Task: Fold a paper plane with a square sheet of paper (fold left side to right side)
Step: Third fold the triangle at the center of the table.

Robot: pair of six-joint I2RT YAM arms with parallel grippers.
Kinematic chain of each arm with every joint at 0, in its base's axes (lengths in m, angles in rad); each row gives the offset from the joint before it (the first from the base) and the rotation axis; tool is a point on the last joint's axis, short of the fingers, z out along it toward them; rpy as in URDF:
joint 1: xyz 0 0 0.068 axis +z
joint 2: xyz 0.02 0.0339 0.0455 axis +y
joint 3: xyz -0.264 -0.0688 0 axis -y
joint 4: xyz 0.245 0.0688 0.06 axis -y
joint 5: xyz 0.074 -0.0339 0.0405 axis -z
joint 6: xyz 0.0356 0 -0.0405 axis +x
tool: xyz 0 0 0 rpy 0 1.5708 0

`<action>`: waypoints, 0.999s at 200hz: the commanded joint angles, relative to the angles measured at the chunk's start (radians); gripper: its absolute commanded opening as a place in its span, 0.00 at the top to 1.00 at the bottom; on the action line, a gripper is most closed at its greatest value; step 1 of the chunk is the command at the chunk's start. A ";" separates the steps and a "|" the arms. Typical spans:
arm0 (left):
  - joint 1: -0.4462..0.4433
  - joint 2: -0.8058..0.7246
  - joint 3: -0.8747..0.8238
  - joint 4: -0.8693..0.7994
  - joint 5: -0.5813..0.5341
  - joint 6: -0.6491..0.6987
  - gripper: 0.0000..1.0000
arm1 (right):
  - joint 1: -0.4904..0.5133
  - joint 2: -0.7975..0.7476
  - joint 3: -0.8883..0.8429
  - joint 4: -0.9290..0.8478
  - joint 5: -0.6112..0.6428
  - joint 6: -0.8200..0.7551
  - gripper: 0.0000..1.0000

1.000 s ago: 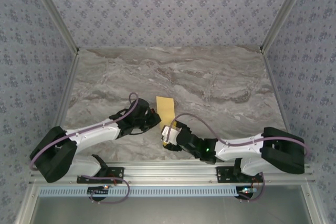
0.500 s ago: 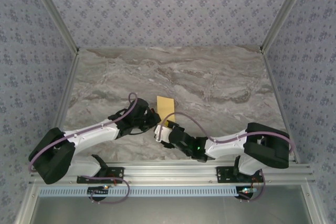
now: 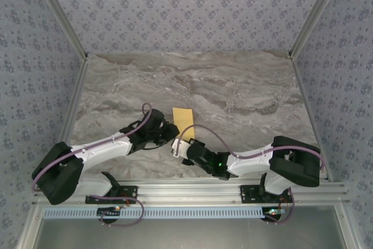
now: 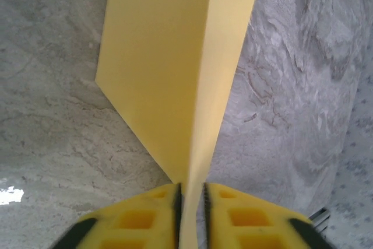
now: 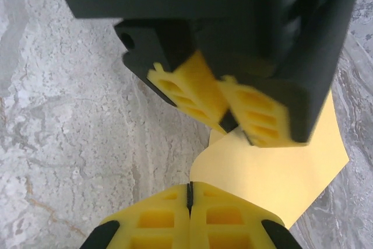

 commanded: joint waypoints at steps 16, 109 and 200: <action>0.050 -0.062 0.006 -0.135 0.007 0.078 0.61 | -0.031 -0.009 -0.011 -0.056 -0.032 0.100 1.00; 0.180 0.188 0.268 -0.118 0.212 0.375 0.71 | -0.150 -0.010 0.002 -0.124 -0.273 0.235 1.00; 0.152 0.665 0.672 -0.200 0.271 0.503 0.81 | -0.214 -0.005 0.025 -0.166 -0.405 0.295 1.00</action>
